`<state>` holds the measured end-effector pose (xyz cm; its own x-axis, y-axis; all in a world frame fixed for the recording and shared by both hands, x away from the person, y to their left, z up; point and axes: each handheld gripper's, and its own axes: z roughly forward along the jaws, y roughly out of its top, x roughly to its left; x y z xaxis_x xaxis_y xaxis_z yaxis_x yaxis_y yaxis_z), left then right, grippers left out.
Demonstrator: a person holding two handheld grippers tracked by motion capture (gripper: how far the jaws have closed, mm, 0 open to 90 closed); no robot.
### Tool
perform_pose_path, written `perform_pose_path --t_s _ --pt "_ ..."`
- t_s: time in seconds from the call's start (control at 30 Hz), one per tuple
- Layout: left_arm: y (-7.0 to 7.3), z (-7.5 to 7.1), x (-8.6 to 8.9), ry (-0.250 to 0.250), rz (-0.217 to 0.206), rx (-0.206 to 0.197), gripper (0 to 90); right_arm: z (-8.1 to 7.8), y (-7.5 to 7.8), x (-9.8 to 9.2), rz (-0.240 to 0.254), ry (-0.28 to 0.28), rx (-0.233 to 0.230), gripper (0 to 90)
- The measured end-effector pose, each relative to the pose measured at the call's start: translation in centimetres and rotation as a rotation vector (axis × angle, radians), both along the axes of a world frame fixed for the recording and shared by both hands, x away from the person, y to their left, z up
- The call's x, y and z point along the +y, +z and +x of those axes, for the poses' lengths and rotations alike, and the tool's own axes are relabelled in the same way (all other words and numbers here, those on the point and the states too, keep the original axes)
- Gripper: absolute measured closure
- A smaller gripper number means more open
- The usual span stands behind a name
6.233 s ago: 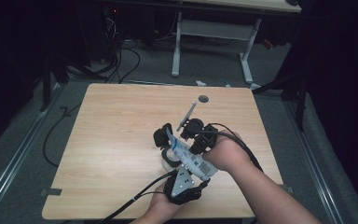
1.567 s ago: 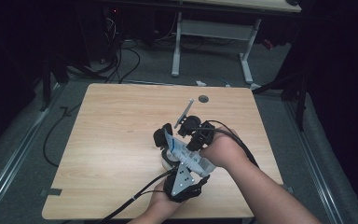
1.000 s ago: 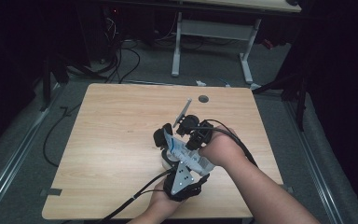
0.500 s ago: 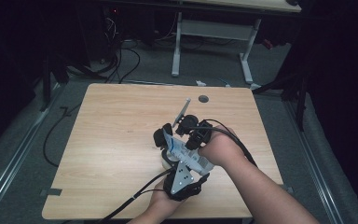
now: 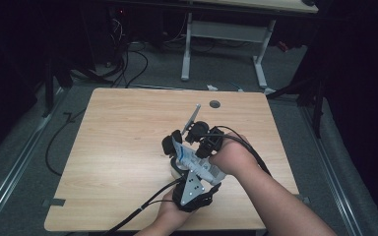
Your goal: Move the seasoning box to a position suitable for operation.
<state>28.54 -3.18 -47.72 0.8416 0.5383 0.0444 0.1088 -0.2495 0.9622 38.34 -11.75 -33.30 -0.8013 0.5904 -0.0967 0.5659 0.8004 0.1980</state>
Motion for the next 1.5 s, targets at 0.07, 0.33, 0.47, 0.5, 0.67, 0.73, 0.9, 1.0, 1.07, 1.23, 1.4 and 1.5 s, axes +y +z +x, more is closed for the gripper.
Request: perform_pose_path --t_s 0.07,0.33,0.47,0.5,0.67,0.73,0.9,1.0,1.07,1.23,1.4,1.5 --pt "0.06 0.02 -0.04 0.001 -0.002 0.0 51.2 0.01 0.07 -0.01 0.0 -0.001 -0.001 90.0" --pt "0.12 0.1 -0.13 0.003 0.0 0.003 51.2 0.15 0.01 0.06 -0.009 -0.001 0.002 90.0" --pt "0.14 0.13 -0.08 0.007 -0.002 0.0 51.2 0.25 -0.14 0.27 -0.01 0.005 0.002 90.0" --pt "0.15 0.13 -0.07 0.007 -0.002 0.0 51.2 0.28 -0.15 0.28 -0.006 0.008 0.004 89.9" --pt "0.17 0.14 -0.06 0.006 -0.008 -0.002 51.3 0.25 -0.07 0.29 -0.005 0.006 0.0 90.0" --pt "0.14 0.15 -0.04 0.006 -0.003 -0.005 51.4 0.22 -0.01 0.24 -0.008 0.004 -0.004 90.0" --pt "0.11 0.21 -0.04 0.007 -0.002 -0.008 51.5 0.24 0.04 0.1 0.001 0.002 -0.007 90.0" --pt "0.08 0.21 -0.04 0.007 -0.003 -0.011 51.6 0.23 0.07 0.08 0.002 0.0 -0.007 90.0" --pt "0.06 0.19 -0.03 0.007 -0.001 -0.013 51.6 0.2 0.09 0.04 0.005 0.0 -0.01 90.0" --pt "-0.02 0.17 -0.08 0.005 0.004 -0.016 51.7 0.16 0.11 -0.15 0.012 -0.001 -0.009 90.0" --pt "-0.09 0.19 -0.14 0.009 0.002 -0.018 51.9 0.12 0.18 -0.29 0.013 -0.006 -0.01 90.0" --pt "0.0 0.21 -0.2 0.01 -0.003 -0.016 51.9 0.11 0.21 -0.28 0.014 -0.012 -0.011 90.0"
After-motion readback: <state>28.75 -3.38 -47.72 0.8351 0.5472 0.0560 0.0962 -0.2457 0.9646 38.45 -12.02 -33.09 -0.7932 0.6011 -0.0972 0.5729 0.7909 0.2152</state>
